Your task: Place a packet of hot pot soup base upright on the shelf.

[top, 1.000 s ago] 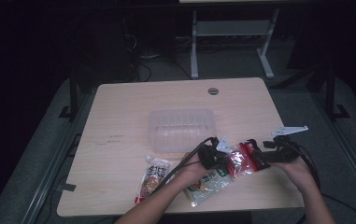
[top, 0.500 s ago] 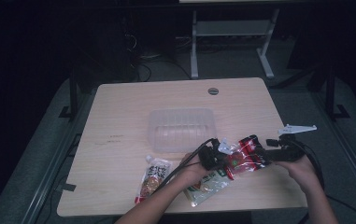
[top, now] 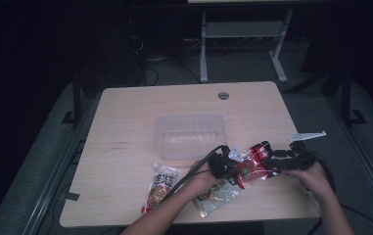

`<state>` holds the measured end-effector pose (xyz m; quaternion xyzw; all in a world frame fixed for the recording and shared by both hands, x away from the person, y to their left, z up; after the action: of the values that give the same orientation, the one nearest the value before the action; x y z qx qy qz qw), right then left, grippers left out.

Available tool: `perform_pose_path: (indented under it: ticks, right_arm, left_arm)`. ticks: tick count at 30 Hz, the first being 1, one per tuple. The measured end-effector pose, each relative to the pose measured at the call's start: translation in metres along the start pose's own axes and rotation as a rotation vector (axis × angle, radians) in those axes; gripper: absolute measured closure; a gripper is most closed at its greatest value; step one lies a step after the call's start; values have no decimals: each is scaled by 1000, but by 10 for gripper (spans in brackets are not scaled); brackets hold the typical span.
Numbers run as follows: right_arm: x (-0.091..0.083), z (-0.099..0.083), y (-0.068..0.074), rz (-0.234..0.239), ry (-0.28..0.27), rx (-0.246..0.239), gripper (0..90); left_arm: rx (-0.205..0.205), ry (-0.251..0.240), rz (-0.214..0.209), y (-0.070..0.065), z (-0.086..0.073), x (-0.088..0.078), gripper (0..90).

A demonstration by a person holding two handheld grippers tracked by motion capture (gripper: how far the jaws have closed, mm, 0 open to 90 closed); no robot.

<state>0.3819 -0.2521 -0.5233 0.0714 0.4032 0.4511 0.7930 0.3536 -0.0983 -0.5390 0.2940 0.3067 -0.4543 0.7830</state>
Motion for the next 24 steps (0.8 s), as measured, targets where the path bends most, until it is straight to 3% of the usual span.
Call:
perform_pose_path:
  ticks: [12,15,24]
  right_arm:
    - [8,-6,3,70,29,38,285]
    - [8,-5,5,75,28,27,297]
    - [-8,5,16,100,-35,-46,571]
  left_arm:
    - [-3,3,5,0,0,0,899]
    - [-3,4,6,0,0,0,899]
    - [-5,6,6,0,0,0,899]
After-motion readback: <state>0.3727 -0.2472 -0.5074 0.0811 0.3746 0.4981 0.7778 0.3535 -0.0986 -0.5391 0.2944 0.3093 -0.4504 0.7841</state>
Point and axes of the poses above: each handheld gripper's, and its own axes: x roughly forward along the jaws, z roughly out of its top, y roughly to its left, the point moved 10 cm from there along x, roughly forward along the jaws, and after that the axes turned 14 degrees about z, right-handed, at the moved point
